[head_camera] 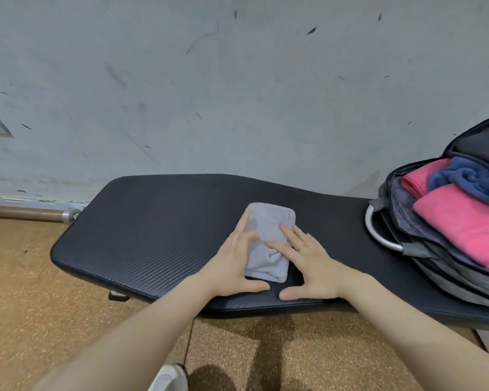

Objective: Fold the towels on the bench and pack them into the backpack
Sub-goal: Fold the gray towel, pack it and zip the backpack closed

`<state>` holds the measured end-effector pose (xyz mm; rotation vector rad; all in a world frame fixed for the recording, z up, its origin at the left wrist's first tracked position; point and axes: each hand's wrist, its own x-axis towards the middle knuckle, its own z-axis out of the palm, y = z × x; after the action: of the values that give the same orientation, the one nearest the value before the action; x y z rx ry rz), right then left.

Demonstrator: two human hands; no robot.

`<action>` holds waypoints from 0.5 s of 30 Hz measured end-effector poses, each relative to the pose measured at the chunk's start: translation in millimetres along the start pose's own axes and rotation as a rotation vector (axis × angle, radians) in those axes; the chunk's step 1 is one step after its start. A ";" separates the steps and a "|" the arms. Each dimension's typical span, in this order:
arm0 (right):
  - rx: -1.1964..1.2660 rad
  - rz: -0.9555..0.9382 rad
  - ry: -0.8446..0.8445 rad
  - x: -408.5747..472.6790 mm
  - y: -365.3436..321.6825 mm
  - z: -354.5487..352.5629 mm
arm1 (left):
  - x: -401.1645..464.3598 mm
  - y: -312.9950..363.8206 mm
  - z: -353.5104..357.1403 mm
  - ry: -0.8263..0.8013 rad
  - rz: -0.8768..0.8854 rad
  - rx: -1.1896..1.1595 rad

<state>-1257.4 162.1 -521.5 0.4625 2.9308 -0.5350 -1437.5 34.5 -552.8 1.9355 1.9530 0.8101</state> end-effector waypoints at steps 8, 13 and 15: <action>-0.237 -0.189 0.405 6.0 -10.7 -7.3 | -27.0 21.0 -22.9 -0.124 -0.116 0.017; 0.492 0.056 0.573 -7.9 -38.8 -40.6 | -35.3 67.7 -44.8 0.104 -0.118 -0.607; 0.746 0.167 0.681 -16.6 -42.1 -50.9 | -33.5 89.3 -49.9 0.134 -0.003 -0.722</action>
<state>-1258.7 138.6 -457.6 1.1459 3.1143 -1.7553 -1389.3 -12.6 -468.9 1.4627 1.4216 1.4272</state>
